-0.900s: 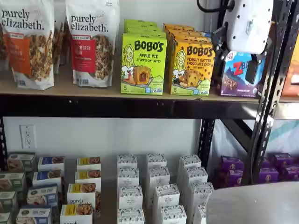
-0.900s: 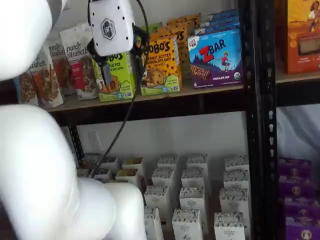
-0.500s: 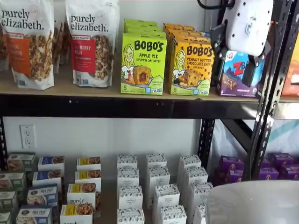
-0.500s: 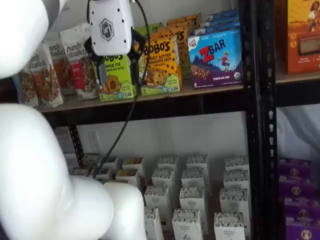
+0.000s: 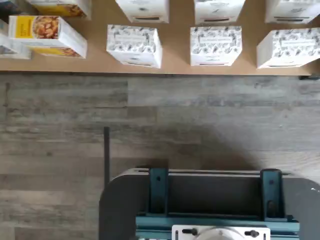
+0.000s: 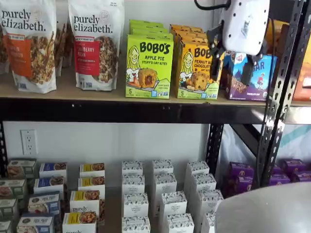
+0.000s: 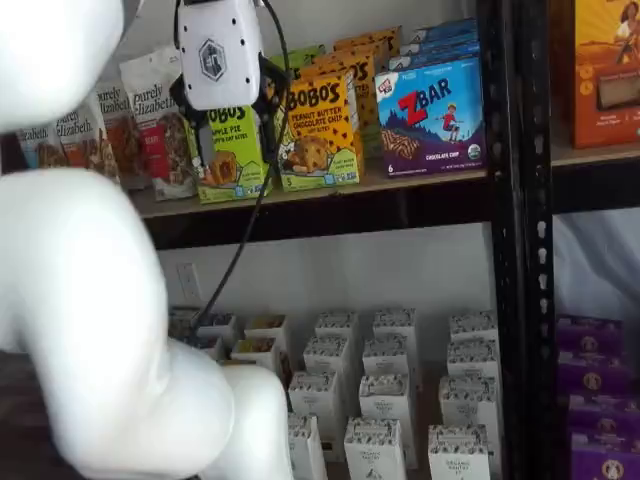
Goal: Pick up the orange box on the top shelf, the fifth box from the left
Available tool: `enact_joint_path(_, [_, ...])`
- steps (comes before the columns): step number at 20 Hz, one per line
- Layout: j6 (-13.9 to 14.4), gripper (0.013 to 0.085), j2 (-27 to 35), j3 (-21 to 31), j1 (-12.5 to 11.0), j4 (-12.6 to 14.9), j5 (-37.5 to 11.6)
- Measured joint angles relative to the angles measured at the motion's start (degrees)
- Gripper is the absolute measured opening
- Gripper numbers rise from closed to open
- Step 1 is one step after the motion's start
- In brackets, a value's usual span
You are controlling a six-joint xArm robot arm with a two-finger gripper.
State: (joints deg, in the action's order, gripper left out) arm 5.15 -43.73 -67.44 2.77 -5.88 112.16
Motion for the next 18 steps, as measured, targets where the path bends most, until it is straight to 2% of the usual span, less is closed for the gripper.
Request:
enact_joint_path(1, [0.2,0.0850,0.8,-0.4,0.4,0.6,-0.5])
enact_joint_path(4, [0.3,0.0850,3.3,-1.3,2.0,4.6,-3.7])
enact_joint_path(9, [-2.5,0.0850,5.9,-2.0,-0.7,5.4,-11.5])
enact_joint_path(11, [-4.1,0.0850,6.7,-2.1,-2.5,4.2,-14.8])
enact_joint_path(16, [-8.5,0.0850,8.3,-2.1,-6.9,-0.6,-23.0])
enact_joint_path(18, [-9.3,0.0850,9.5,-3.1,-7.6,-0.9,-24.3])
